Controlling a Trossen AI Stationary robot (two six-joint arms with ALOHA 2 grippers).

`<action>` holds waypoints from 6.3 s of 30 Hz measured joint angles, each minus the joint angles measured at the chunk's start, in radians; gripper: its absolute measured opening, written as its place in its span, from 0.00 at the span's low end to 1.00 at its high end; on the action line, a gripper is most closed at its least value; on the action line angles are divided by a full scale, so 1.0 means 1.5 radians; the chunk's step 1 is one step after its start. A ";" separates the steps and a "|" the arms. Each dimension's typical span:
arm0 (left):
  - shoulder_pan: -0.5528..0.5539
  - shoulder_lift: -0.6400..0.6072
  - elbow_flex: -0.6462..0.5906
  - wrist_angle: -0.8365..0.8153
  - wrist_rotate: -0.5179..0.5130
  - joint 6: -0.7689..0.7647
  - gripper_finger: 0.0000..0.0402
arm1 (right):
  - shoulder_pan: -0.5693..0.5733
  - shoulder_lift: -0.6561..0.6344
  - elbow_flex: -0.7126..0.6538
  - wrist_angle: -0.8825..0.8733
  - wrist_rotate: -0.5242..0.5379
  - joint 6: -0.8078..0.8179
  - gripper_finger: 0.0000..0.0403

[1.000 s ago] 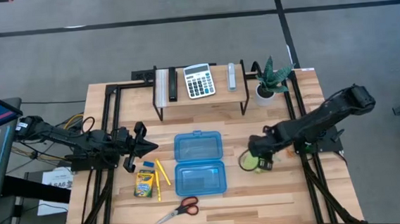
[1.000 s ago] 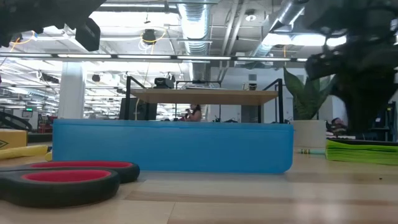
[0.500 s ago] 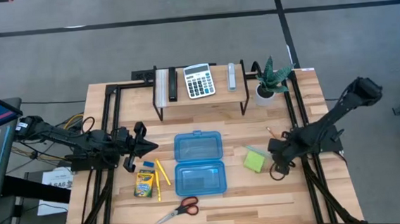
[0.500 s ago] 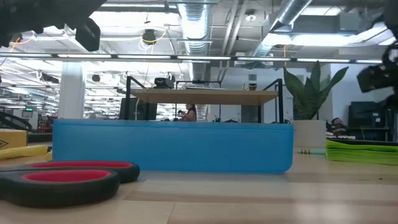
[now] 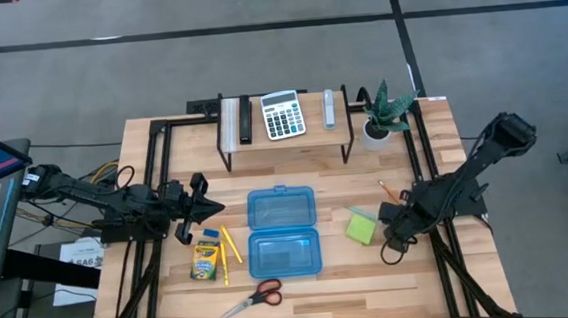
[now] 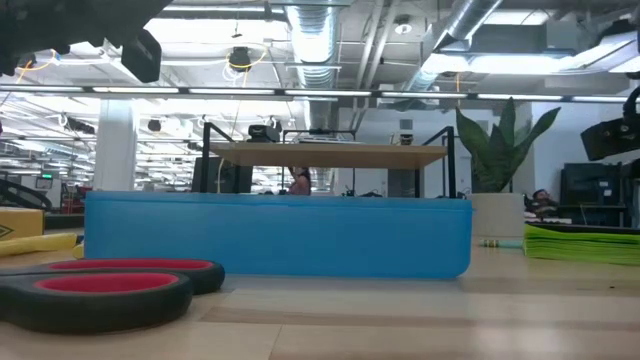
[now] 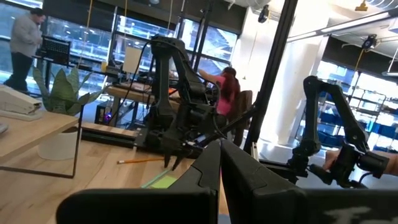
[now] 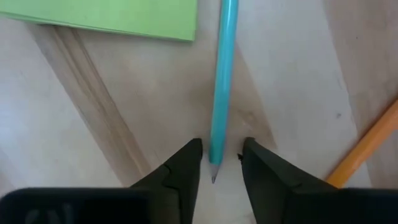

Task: Pack school essentials
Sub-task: Put the blue pencil into the blue supply box

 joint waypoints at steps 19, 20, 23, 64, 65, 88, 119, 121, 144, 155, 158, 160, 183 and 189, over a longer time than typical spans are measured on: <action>0.000 0.000 0.000 0.000 0.000 0.000 0.00 | -0.007 -0.037 -0.009 0.008 0.008 0.025 0.01; 0.000 0.000 0.000 0.000 0.000 0.000 0.00 | -0.011 -0.038 -0.009 0.008 0.008 0.025 0.01; 0.000 0.000 0.000 0.001 0.000 0.000 0.00 | -0.023 -0.038 -0.009 0.009 0.010 0.024 0.01; 0.000 0.003 0.000 -0.001 0.000 0.014 0.00 | -0.361 0.075 0.051 0.372 0.081 -0.402 0.43; 0.000 0.003 0.000 -0.001 0.000 0.014 0.00 | -0.368 0.089 0.051 0.395 0.073 -0.409 0.45; 0.000 0.003 0.000 0.000 0.000 0.013 0.00 | -0.421 0.235 0.057 0.492 0.071 -0.453 0.07; 0.000 0.003 0.000 0.002 0.000 0.013 0.00 | -0.416 0.056 0.049 0.408 0.041 -0.442 0.01; 0.000 0.003 0.000 0.002 0.000 0.010 0.00 | -0.420 0.031 0.050 0.384 0.041 -0.437 0.04; 0.000 0.003 0.000 0.002 0.000 0.007 0.00 | -0.482 -0.105 -0.023 0.023 0.074 -0.226 0.48; 0.000 0.003 0.000 0.002 0.000 0.007 0.00 | -0.514 -0.059 -0.019 0.029 0.058 -0.199 0.59; 0.000 0.003 0.000 0.002 0.000 0.007 0.00 | -0.502 -0.034 -0.017 0.029 0.047 -0.189 0.55; 0.000 0.003 0.000 0.002 0.000 0.007 0.00 | -0.489 -0.017 -0.014 0.034 0.050 -0.188 0.51; 0.000 0.003 0.000 0.002 0.000 0.007 0.00 | -0.419 -0.037 -0.021 0.072 0.049 -0.195 0.05; 0.000 0.003 0.000 0.002 0.000 0.007 0.00 | -0.403 -0.035 0.009 0.075 0.022 -0.208 0.03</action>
